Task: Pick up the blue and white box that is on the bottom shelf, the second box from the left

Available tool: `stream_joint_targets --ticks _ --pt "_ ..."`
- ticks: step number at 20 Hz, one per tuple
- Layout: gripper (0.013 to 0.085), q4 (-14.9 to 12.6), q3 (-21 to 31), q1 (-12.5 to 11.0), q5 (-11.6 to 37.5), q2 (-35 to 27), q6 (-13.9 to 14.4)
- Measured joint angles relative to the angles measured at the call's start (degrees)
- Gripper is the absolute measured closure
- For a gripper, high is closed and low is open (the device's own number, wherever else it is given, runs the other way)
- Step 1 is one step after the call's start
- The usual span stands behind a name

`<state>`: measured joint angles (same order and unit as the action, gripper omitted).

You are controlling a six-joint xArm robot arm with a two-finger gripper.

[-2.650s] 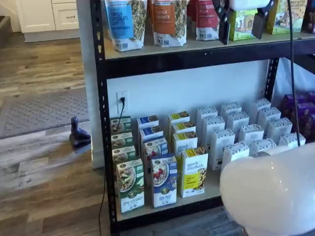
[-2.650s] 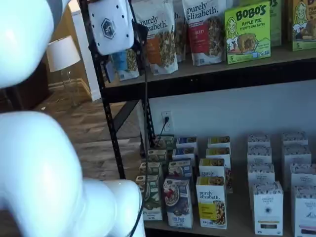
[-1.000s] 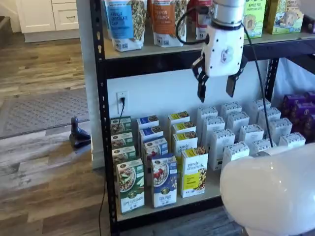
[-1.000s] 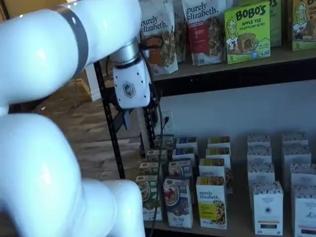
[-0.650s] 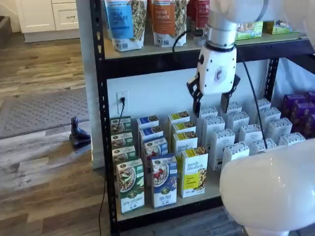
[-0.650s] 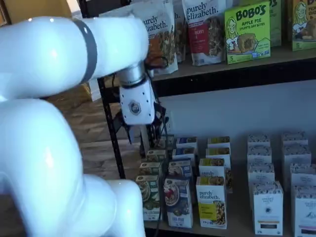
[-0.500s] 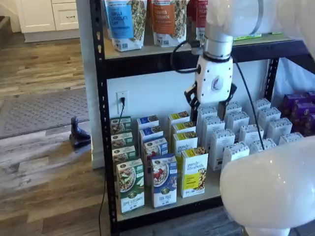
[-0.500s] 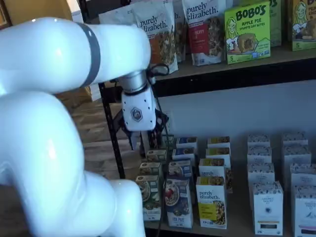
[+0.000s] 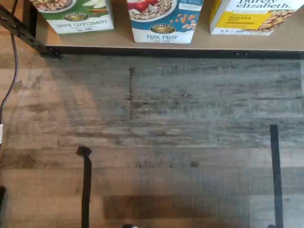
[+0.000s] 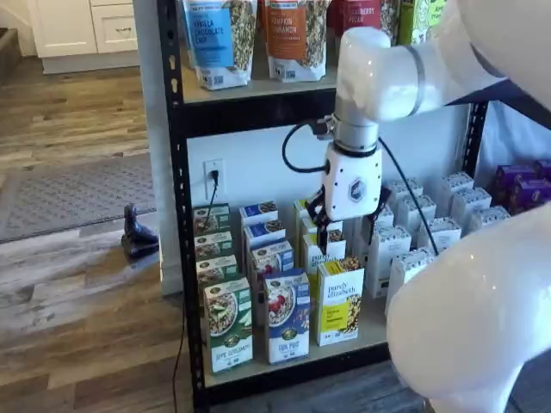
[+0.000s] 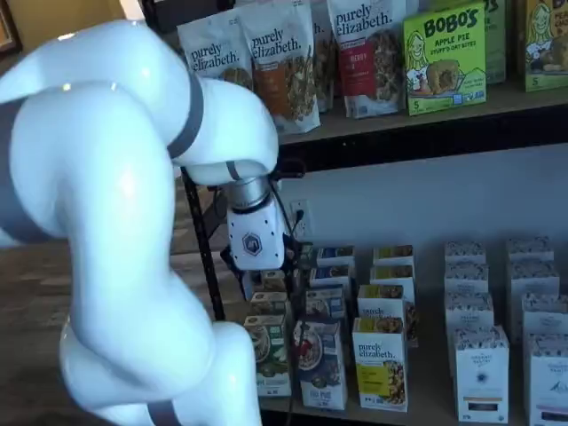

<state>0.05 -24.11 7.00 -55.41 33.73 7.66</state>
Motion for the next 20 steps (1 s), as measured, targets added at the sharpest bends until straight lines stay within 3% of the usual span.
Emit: stream_joint_targets --ticks 6,13,15,20 --pt "0.0130 2.9 0.1 0.4 13.5 -10.3 -1.8" --pt "0.0130 -3.6 -2.9 1.3 22.2 -21.9 4.1" --pt "0.0130 -3.6 -3.9 1.1 23.8 -24.6 4.0" --pt "0.0130 -6.7 -6.1 0.8 27.2 -30.1 6.5"
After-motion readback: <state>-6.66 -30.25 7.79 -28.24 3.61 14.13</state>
